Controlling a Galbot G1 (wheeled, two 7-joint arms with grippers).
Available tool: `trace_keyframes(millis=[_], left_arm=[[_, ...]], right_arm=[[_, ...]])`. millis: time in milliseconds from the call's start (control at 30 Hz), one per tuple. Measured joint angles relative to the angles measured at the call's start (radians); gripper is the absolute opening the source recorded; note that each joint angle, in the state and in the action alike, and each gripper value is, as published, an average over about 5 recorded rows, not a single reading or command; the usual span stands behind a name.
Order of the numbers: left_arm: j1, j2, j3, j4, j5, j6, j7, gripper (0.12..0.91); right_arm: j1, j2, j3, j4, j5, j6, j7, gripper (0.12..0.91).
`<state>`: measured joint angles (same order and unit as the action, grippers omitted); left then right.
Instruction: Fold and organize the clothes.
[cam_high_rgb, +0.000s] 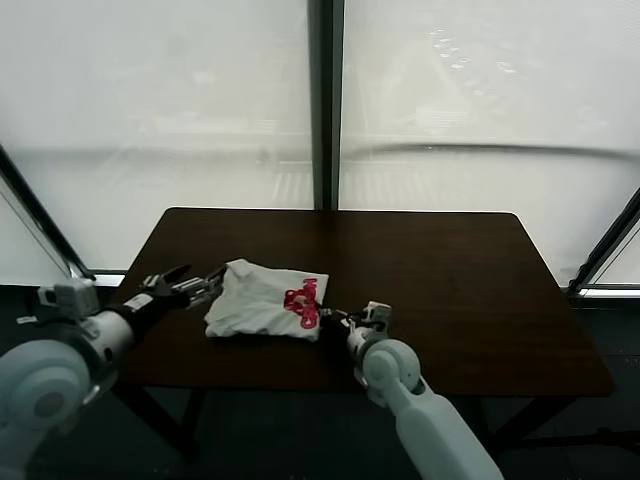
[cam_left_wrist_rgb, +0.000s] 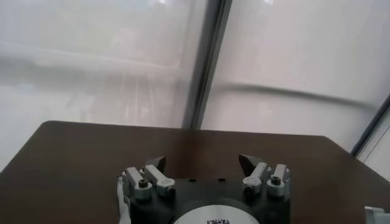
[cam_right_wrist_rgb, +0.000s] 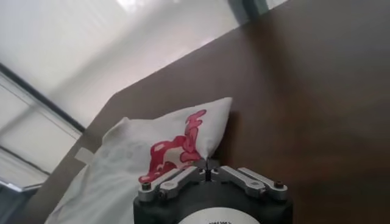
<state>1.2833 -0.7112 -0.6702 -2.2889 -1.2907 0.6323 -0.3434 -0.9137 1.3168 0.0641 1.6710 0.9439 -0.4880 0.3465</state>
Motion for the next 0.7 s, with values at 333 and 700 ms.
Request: trace_keyframes(millis=[333, 700], left_arm=[[0.004, -0.033, 0.008, 0.006, 0.044, -0.018, 0.034, 0.907], [0.020, -0.058, 0.020, 0.008, 0.106, -0.074, 0.069, 0.907]], right_arm=[[-0.067, -0.147, 0.092, 0.071, -0.040, 0.017, -0.069, 0.142], [-0.091, -0.247, 0.148, 0.097, -0.135, 0.069, -0.180, 0.200]])
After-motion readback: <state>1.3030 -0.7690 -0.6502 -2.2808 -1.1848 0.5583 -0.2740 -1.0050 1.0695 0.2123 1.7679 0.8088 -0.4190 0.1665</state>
